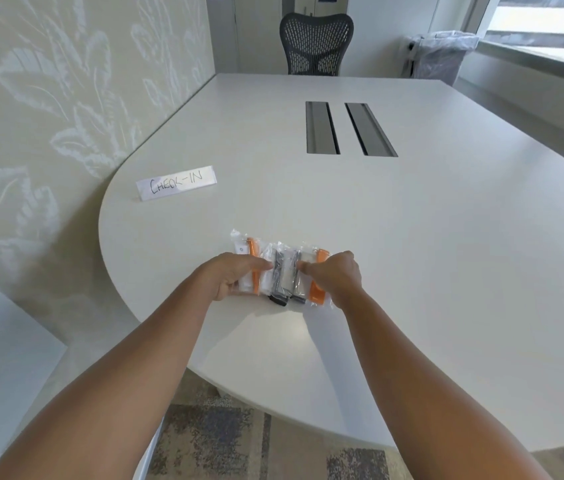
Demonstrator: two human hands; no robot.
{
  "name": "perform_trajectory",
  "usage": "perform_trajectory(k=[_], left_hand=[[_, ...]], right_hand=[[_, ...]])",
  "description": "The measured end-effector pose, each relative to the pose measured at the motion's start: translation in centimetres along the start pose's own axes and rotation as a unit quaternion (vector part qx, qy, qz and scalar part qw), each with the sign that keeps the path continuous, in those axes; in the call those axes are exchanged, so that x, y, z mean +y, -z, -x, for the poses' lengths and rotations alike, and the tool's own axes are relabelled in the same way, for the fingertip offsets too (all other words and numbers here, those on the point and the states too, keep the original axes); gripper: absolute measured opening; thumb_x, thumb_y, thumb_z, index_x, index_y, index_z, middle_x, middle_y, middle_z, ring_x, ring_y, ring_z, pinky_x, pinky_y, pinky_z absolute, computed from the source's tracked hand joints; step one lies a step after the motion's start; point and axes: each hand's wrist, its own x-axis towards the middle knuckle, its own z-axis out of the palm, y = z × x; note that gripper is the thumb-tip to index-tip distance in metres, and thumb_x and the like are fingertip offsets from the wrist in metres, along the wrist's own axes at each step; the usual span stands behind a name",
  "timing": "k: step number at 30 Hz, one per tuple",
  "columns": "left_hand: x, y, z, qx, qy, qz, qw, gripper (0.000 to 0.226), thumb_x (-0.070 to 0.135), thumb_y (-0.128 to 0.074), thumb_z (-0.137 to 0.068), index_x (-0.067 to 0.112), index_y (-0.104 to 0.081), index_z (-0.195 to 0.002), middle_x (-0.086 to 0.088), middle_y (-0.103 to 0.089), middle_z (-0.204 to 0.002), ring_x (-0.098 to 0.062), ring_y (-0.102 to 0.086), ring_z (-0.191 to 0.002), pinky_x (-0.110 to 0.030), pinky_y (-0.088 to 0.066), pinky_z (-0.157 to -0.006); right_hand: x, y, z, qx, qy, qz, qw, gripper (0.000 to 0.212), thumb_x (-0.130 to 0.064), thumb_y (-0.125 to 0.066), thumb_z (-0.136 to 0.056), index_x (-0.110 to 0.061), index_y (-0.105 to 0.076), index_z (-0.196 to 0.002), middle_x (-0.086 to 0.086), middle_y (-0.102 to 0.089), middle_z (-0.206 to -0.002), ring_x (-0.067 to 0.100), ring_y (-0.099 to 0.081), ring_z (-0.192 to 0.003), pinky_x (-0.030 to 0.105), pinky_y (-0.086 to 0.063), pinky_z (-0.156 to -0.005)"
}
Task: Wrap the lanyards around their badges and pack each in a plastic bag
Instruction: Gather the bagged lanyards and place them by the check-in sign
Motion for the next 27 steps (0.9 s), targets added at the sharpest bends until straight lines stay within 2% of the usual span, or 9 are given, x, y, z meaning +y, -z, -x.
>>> perform_trajectory(k=[2, 5, 8, 11, 14, 17, 19, 21, 27], left_hand=[[-0.3, -0.4, 0.2, -0.007, -0.010, 0.035, 0.999, 0.083, 0.034, -0.090, -0.072, 0.006, -0.051, -0.140, -0.009, -0.039, -0.157, -0.024, -0.038, -0.141, -0.034, -0.037, -0.113], [-0.8, -1.0, 0.9, -0.022, -0.014, 0.071, 0.997, 0.087, 0.023, -0.095, -0.064, 0.001, -0.055, -0.138, -0.013, -0.053, -0.147, -0.027, -0.049, -0.137, -0.042, -0.046, -0.110], [-1.1, -1.5, 1.5, -0.028, -0.009, 0.083, 0.996, 0.064, 0.013, -0.093, -0.067, 0.001, -0.066, -0.124, -0.013, -0.070, -0.125, -0.025, -0.067, -0.116, -0.040, -0.055, -0.100], [-1.3, -1.5, 1.5, -0.027, -0.013, 0.095, 0.995, 0.037, 0.009, -0.090, -0.069, 0.006, -0.074, -0.102, -0.009, -0.073, -0.116, -0.022, -0.069, -0.108, -0.032, -0.059, -0.083], [-1.6, -1.2, 1.1, -0.031, -0.011, 0.111, 0.993, 0.032, 0.009, -0.089, -0.069, 0.007, -0.075, -0.098, -0.010, -0.074, -0.114, -0.023, -0.069, -0.110, -0.033, -0.057, -0.088], [-1.9, -0.5, 0.9, -0.056, -0.007, 0.149, 0.987, 0.029, 0.008, -0.087, -0.071, 0.010, -0.074, -0.096, -0.006, -0.076, -0.105, -0.018, -0.073, -0.097, -0.029, -0.057, -0.083], [-2.0, -0.1, 1.2, -0.083, -0.009, 0.169, 0.982, 0.026, 0.009, -0.084, -0.074, 0.012, -0.073, -0.097, -0.002, -0.077, -0.100, -0.013, -0.074, -0.086, -0.024, -0.055, -0.074], [-2.1, 0.4, 1.4, -0.091, -0.013, 0.194, 0.977, 0.030, 0.008, -0.082, -0.076, 0.011, -0.073, -0.105, -0.003, -0.077, -0.104, -0.013, -0.073, -0.087, -0.024, -0.055, -0.072], [-2.2, 2.0, 2.8, -0.063, -0.032, 0.261, 0.963, 0.034, 0.011, -0.082, -0.073, 0.013, -0.072, -0.105, 0.001, -0.079, -0.093, -0.010, -0.076, -0.077, -0.022, -0.058, -0.063]], right_hand=[[0.0, -0.2, 0.1, 0.004, -0.003, -0.013, 1.000, 0.079, -0.046, -0.084, -0.071, -0.003, -0.044, -0.125, 0.009, -0.061, -0.120, 0.030, -0.061, -0.109, 0.034, -0.047, -0.073], [-0.1, -0.4, 0.1, 0.006, -0.002, -0.023, 1.000, 0.078, -0.043, -0.085, -0.071, -0.004, -0.044, -0.124, 0.008, -0.059, -0.118, 0.028, -0.060, -0.103, 0.032, -0.043, -0.068], [-0.1, -0.8, 0.1, 0.007, 0.002, -0.038, 0.999, 0.077, -0.040, -0.086, -0.070, -0.005, -0.043, -0.124, 0.005, -0.055, -0.109, 0.027, -0.058, -0.098, 0.032, -0.043, -0.066], [0.1, -0.9, 0.1, -0.001, -0.002, -0.071, 0.997, 0.078, -0.037, -0.089, -0.067, -0.004, -0.043, -0.121, -0.002, -0.052, -0.092, 0.023, -0.056, -0.087, 0.030, -0.044, -0.059], [0.4, -0.8, -0.2, -0.031, -0.024, -0.116, 0.993, 0.074, -0.035, -0.093, -0.061, 0.000, -0.055, -0.115, 0.008, -0.067, -0.101, 0.025, -0.067, -0.088, 0.029, -0.048, -0.055], [0.2, -0.7, -0.6, -0.069, -0.040, -0.173, 0.982, 0.060, -0.031, -0.095, -0.060, 0.001, -0.066, -0.100, 0.012, -0.071, -0.095, 0.027, -0.070, -0.085, 0.042, -0.061, -0.072], [-0.2, -0.8, -0.9, -0.094, -0.038, -0.211, 0.972, 0.049, -0.028, -0.095, -0.061, -0.002, -0.064, -0.089, 0.010, -0.067, -0.086, 0.026, -0.067, -0.078, 0.049, -0.060, -0.082], [-0.8, -1.0, -1.2, -0.116, -0.028, -0.248, 0.961, 0.043, -0.021, -0.093, -0.064, -0.009, -0.056, -0.082, 0.009, -0.064, -0.087, 0.023, -0.064, -0.076, 0.050, -0.058, -0.086], [-2.9, -2.6, -1.8, -0.169, 0.006, -0.266, 0.949, 0.049, -0.021, -0.093, -0.064, -0.008, -0.058, -0.097, 0.013, -0.071, -0.103, 0.027, -0.072, -0.093, 0.051, -0.059, -0.087]])
